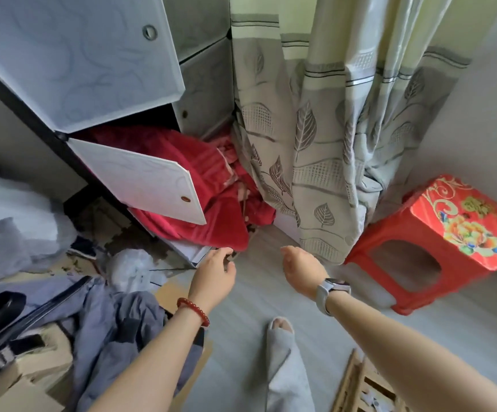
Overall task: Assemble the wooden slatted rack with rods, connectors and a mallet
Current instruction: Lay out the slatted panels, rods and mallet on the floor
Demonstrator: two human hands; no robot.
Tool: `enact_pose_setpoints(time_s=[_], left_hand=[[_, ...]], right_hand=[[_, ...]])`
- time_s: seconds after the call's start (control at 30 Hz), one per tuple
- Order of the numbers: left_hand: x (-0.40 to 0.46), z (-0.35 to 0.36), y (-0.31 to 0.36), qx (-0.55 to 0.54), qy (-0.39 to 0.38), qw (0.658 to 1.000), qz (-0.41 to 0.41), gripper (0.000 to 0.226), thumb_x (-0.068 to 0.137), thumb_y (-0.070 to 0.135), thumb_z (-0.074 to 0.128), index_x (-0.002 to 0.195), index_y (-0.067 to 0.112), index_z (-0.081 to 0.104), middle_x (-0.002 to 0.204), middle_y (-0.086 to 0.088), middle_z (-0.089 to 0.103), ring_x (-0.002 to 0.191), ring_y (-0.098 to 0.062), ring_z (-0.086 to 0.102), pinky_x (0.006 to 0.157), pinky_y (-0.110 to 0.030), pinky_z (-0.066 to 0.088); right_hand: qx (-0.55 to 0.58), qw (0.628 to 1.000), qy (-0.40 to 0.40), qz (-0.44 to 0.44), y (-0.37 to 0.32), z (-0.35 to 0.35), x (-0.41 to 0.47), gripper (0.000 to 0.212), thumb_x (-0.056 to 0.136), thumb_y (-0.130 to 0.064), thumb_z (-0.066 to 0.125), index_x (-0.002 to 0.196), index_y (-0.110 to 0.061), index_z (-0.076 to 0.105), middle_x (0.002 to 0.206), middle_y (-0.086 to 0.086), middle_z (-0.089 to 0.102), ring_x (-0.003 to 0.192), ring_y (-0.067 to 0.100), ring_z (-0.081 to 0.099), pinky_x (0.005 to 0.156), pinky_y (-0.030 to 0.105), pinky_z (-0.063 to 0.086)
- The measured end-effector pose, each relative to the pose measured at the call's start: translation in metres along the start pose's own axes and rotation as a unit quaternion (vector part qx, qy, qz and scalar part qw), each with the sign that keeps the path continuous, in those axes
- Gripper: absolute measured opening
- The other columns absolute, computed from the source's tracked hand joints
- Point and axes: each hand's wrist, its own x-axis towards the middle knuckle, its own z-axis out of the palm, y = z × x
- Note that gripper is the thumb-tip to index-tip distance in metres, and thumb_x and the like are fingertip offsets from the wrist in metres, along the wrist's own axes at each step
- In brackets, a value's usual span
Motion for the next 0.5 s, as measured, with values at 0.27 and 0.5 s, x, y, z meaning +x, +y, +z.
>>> enact_pose_setpoints(time_s=[0.27,0.5], left_hand=[[0.250,0.126,-0.099,0.146,-0.020,0.988,-0.055,0.062,0.095,0.021,0.045,0.151,0.023,0.016,0.158,-0.004,0.011,0.143,-0.025,0.018,0.111,-0.038,0.031],[0.427,0.242,-0.237,0.323,-0.022,0.946,-0.015,0.080,0.093,0.046,0.044,0.148,0.036,-0.013,0.158,-0.002,-0.020,0.145,-0.030,-0.013,0.116,-0.052,0.010]], right_hand=[[-0.174,0.981,0.014,-0.083,0.084,0.118,0.279,0.044,0.087,-0.010,0.048,0.131,-0.008,0.044,0.118,0.011,0.053,0.112,0.032,0.049,0.085,0.039,0.041],[-0.274,0.932,0.127,-0.200,0.136,0.290,0.486,0.036,0.068,-0.019,0.037,0.075,-0.013,0.072,0.066,-0.001,0.060,0.063,0.021,0.059,0.064,0.034,0.032]])
